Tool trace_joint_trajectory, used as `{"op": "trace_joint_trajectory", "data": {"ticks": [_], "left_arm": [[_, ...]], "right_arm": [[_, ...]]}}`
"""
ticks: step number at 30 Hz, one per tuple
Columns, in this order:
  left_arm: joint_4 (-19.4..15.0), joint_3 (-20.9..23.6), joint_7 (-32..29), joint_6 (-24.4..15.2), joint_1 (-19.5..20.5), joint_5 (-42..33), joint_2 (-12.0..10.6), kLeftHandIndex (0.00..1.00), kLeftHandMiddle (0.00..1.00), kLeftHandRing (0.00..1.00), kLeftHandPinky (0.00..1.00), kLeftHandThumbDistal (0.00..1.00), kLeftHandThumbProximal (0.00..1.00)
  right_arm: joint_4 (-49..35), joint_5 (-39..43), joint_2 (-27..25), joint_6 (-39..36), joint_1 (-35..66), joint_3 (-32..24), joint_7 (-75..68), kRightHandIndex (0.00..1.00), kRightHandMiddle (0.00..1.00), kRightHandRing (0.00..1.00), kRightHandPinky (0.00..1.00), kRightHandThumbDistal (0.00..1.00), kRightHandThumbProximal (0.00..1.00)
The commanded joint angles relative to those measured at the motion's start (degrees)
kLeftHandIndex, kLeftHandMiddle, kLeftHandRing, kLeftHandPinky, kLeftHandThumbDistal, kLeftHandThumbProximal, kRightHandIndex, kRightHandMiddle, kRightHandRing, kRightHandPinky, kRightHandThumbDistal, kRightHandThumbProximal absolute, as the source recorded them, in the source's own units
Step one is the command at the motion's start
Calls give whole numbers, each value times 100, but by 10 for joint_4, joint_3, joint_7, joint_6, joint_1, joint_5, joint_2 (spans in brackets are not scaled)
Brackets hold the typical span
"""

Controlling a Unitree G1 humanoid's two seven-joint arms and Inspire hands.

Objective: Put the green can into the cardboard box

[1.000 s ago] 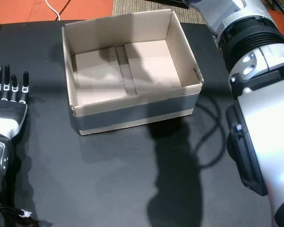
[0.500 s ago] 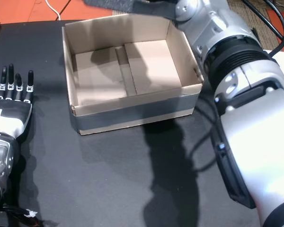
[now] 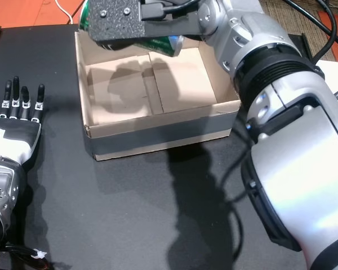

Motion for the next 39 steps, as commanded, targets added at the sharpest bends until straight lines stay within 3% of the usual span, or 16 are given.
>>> {"op": "trace_joint_trajectory", "data": {"ticks": [1, 4, 9, 13, 16, 20, 24, 25, 26, 27, 29, 39], "left_arm": [[6, 3, 7, 3, 16, -1, -9, 63, 29, 45, 76, 86, 87], [6, 2, 10, 1, 16, 1, -9, 63, 29, 44, 76, 86, 88], [6, -1, 11, -1, 16, 3, -10, 63, 31, 46, 76, 87, 87], [6, -3, 9, 0, 16, 4, -9, 63, 31, 47, 80, 86, 90], [6, -3, 9, -1, 17, 4, -9, 62, 31, 45, 78, 87, 90], [6, -1, 7, -3, 17, 2, -9, 61, 32, 47, 78, 86, 91], [6, -1, 10, -2, 17, 2, -8, 60, 32, 45, 76, 86, 90], [6, 0, 11, -2, 17, 1, -8, 60, 31, 45, 75, 86, 89], [6, 0, 9, -1, 17, 1, -8, 61, 31, 45, 74, 85, 89], [6, 0, 8, -2, 17, 1, -7, 61, 30, 44, 75, 85, 89], [6, -1, 11, -4, 17, 3, -7, 60, 28, 43, 75, 85, 89], [6, 3, 13, -6, 16, -1, -7, 54, 26, 42, 78, 86, 88]], "right_arm": [[-2, 1, -4, -1, -17, 1, 2, 18, 23, 35, 42, 11, 62], [-1, 5, -3, 7, -11, -1, 15, 13, 21, 32, 37, 4, 60], [0, 9, -2, 11, 3, -5, 28, 2, 13, 25, 30, 5, 55], [0, 10, -5, 13, 8, -8, 21, 2, 13, 24, 29, 11, 53], [-1, 8, -9, 5, 11, -7, 7, 13, 21, 29, 35, 16, 56], [0, 5, -10, 2, 11, -4, 12, 38, 42, 49, 58, 35, 61], [0, 1, -9, 1, 10, 1, 22, 60, 64, 72, 81, 69, 76], [0, 3, -9, 3, 10, 0, 28, 66, 72, 79, 87, 86, 81], [0, 5, -9, 6, 9, -2, 35, 73, 79, 86, 91, 96, 83], [1, 8, -8, 11, 7, -4, 44, 80, 85, 89, 95, 99, 83], [1, 11, -8, 16, 6, -6, 52, 87, 90, 92, 96, 100, 81], [0, 12, -8, 23, 4, -7, 57, 89, 92, 95, 95, 100, 79]]}}
